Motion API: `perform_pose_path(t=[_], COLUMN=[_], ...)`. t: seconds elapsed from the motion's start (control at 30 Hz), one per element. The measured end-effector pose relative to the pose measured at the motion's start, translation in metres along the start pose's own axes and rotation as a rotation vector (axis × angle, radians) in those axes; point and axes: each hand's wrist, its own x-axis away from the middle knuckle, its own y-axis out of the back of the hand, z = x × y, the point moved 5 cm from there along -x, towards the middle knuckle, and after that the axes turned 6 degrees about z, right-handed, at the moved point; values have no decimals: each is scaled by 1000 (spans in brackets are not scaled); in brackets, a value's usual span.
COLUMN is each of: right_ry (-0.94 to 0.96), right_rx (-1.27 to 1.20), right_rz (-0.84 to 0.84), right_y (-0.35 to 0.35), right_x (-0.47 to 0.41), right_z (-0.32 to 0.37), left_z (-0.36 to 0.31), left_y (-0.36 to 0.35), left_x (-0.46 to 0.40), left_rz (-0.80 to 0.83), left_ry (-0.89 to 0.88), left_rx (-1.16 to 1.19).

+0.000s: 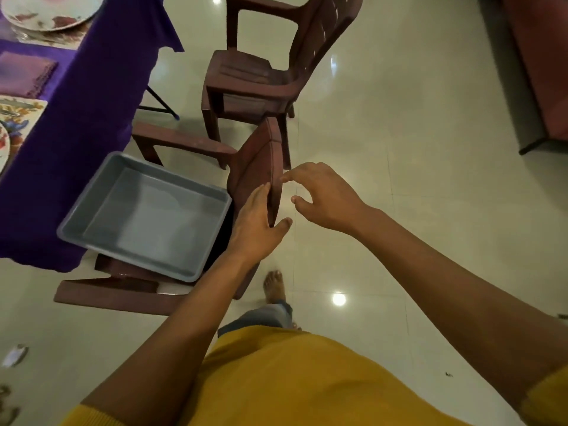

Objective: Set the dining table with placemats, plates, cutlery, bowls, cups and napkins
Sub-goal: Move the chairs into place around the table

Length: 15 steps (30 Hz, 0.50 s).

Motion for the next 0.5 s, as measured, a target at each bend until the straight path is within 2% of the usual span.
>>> perform_pose_path(t=[0.3, 0.43, 0.5], right_ry=[177, 410, 502], right_rx=[323, 633, 713], right_rz=[238, 290, 345], right_y=[6, 1, -5], right_x=[-98, -126, -135], right_z=[-11, -10, -11], left_z=[22, 24, 20], left_y=[-1, -10, -8], left_x=[-50, -59, -63], left_rz=[-38, 2, 9], left_ry=[191, 222, 195], left_rx=[196, 204, 169])
